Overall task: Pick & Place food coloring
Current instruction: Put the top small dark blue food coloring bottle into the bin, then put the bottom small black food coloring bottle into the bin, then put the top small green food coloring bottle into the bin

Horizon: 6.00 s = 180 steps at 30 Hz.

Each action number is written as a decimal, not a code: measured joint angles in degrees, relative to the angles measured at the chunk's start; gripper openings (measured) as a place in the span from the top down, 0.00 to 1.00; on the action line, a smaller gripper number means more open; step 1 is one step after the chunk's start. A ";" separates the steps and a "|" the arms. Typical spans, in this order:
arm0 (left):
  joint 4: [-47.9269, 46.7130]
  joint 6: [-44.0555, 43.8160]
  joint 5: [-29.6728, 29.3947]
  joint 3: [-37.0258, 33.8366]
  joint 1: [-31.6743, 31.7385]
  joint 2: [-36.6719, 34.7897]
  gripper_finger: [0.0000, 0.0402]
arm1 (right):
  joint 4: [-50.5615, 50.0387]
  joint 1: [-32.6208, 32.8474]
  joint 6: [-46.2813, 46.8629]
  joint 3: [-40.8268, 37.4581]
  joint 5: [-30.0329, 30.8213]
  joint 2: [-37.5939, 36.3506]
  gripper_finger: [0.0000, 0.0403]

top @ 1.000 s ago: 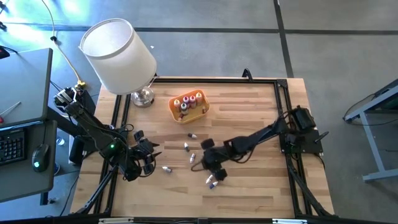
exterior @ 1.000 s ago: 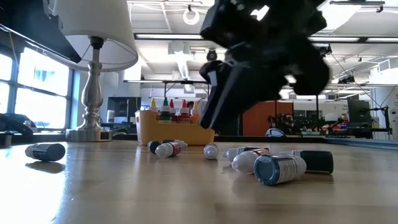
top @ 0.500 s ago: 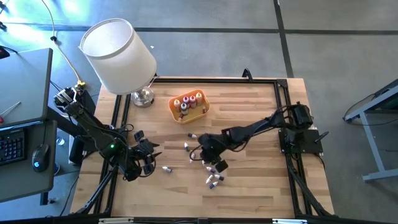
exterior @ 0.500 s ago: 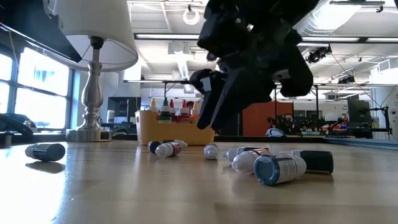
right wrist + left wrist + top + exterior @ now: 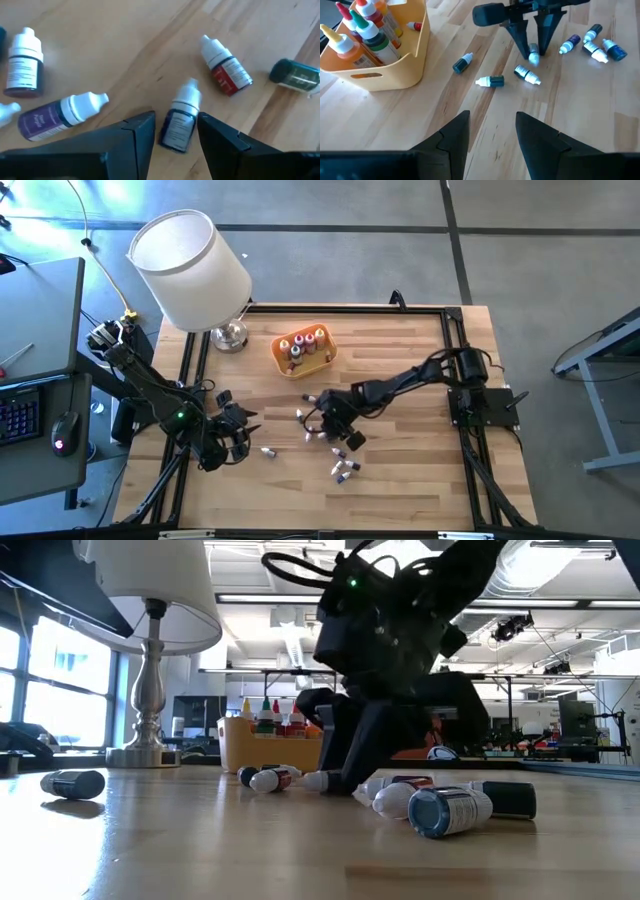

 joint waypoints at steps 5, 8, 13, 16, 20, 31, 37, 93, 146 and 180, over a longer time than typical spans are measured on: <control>0.00 0.00 -0.18 0.00 -0.01 0.00 0.61 | 0.30 -0.99 -1.53 0.07 -0.74 1.14 0.67; 0.00 0.00 -0.18 0.00 -0.02 0.00 0.61 | 1.52 -1.25 1.36 0.03 -0.51 1.25 0.71; -0.09 0.00 -0.18 0.00 -0.01 0.00 0.61 | 2.91 -1.26 5.95 -0.04 0.46 1.34 0.82; -0.08 -0.01 0.09 0.00 -0.01 0.00 0.61 | 4.94 -1.26 8.44 -0.07 -0.73 1.38 0.84; -0.08 -0.01 0.63 0.00 -0.01 0.00 0.61 | 11.66 -1.40 9.83 -0.25 -0.89 1.53 0.84; -0.18 0.07 0.62 0.00 -0.01 0.00 0.61 | 15.33 -7.83 3.09 0.31 19.88 -6.81 0.83; -0.11 0.44 0.44 0.00 0.00 0.00 0.61 | 14.39 -16.44 3.12 0.27 22.46 -6.43 0.82; 19.98 22.45 27.99 -0.04 6.95 23.61 0.43 | -12.13 11.33 31.41 0.29 36.02 -10.55 0.65; 23.33 57.21 31.74 12.85 57.10 26.27 0.79 | -58.88 11.13 56.63 -0.26 44.59 -12.74 0.68; -14.43 49.75 24.01 31.66 35.19 27.99 0.61 | -45.93 8.55 58.81 -0.26 36.37 -13.36 0.68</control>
